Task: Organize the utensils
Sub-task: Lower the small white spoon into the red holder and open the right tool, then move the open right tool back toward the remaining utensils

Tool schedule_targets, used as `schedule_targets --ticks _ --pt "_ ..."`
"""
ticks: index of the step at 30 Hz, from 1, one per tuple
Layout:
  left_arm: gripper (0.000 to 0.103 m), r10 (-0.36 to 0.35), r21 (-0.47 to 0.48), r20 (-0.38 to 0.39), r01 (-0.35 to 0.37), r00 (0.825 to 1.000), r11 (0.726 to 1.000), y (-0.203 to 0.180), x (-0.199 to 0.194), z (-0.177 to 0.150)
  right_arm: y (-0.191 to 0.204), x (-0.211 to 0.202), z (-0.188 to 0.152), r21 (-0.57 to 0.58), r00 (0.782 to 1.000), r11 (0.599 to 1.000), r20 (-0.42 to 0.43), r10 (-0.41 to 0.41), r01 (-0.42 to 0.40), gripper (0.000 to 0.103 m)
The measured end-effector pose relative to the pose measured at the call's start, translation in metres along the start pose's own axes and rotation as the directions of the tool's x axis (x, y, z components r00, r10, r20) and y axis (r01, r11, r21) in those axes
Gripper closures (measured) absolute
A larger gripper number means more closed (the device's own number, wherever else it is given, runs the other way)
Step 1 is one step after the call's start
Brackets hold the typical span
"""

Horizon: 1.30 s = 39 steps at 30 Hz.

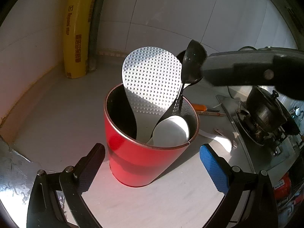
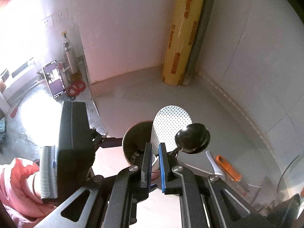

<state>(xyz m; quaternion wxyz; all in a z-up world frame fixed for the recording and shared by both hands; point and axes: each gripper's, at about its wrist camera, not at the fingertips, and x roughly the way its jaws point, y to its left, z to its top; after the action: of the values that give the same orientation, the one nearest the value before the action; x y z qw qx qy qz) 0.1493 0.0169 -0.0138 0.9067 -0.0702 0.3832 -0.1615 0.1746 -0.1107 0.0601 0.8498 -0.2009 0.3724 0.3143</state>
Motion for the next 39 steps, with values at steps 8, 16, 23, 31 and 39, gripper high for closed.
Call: schedule_targets --ticks 8,16,23,31,39 --pt "0.003 0.007 0.01 -0.003 -0.007 1.0 1.0 -0.001 -0.002 -0.002 -0.016 -0.027 -0.019 0.112 0.997 0.994 0.08 -0.019 0.01 0.094" --pt "0.003 0.003 0.015 -0.01 -0.003 1.0 1.0 0.0 -0.003 -0.001 -0.059 -0.022 -0.073 0.369 0.995 0.927 0.044 -0.086 0.064 0.094" --pt "0.003 0.019 0.007 -0.016 -0.018 1.0 1.0 0.003 -0.001 0.001 -0.089 -0.016 -0.131 0.551 0.978 0.81 -0.067 -0.196 0.2 0.089" --pt "0.003 0.022 0.001 -0.048 -0.022 0.999 1.0 -0.003 0.009 0.0 -0.106 -0.02 -0.174 0.599 0.942 0.727 -0.191 -0.277 0.335 0.045" --pt "0.003 0.082 -0.051 -0.046 -0.084 0.996 0.995 -0.006 0.017 0.003 -0.124 -0.018 -0.187 0.592 0.935 0.724 -0.219 -0.278 0.354 0.027"
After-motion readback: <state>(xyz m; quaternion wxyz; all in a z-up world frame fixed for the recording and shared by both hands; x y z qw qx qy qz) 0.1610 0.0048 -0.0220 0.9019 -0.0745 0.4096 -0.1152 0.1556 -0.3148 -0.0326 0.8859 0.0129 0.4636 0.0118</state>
